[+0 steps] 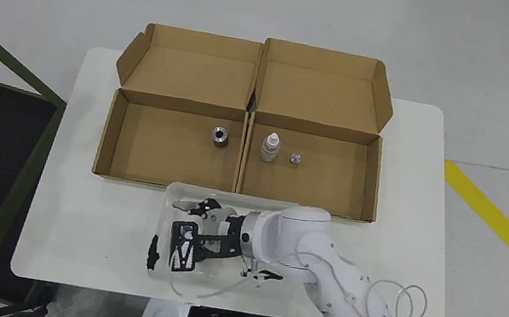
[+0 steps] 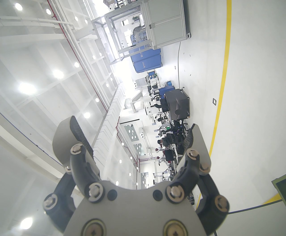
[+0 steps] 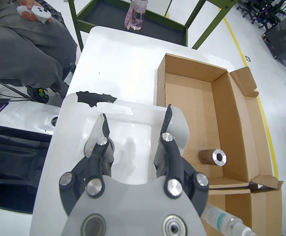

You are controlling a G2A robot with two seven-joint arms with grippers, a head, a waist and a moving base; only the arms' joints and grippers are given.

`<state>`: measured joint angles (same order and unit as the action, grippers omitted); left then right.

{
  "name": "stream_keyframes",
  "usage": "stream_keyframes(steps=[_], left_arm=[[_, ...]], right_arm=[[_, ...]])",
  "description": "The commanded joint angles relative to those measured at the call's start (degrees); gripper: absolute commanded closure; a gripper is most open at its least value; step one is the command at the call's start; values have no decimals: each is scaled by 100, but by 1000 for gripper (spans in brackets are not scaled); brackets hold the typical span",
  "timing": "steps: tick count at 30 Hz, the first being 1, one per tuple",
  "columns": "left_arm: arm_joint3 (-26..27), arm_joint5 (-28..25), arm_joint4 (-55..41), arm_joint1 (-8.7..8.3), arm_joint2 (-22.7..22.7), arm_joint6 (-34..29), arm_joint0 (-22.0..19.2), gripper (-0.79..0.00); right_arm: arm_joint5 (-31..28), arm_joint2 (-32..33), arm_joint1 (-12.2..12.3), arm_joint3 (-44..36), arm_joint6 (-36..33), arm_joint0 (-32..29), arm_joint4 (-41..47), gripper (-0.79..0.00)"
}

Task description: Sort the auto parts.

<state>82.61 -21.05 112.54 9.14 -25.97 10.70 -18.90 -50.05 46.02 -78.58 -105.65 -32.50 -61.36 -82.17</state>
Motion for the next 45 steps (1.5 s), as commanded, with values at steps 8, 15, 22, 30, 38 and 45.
stream_keyframes(steps=[8,15,22,30,38,45], left_arm=[[0,0,0,0,0,0,0,-785],[0,0,0,0,0,0,0,-785],[0,0,0,0,0,0,0,-785],[0,0,0,0,0,0,0,-785],[0,0,0,0,0,0,0,-785],[0,0,0,0,0,0,0,-785]], right_arm=[[-168,117,147,-22,224,-389,-243,-480],[-247,83,222,106,370,-545,-422,-511],[-263,-69,242,403,449,-496,-570,-545],[-124,-281,213,765,573,-313,-674,-536],[-26,-550,131,1164,659,-3,-682,-502],[27,-693,73,1316,732,179,-577,-336]])
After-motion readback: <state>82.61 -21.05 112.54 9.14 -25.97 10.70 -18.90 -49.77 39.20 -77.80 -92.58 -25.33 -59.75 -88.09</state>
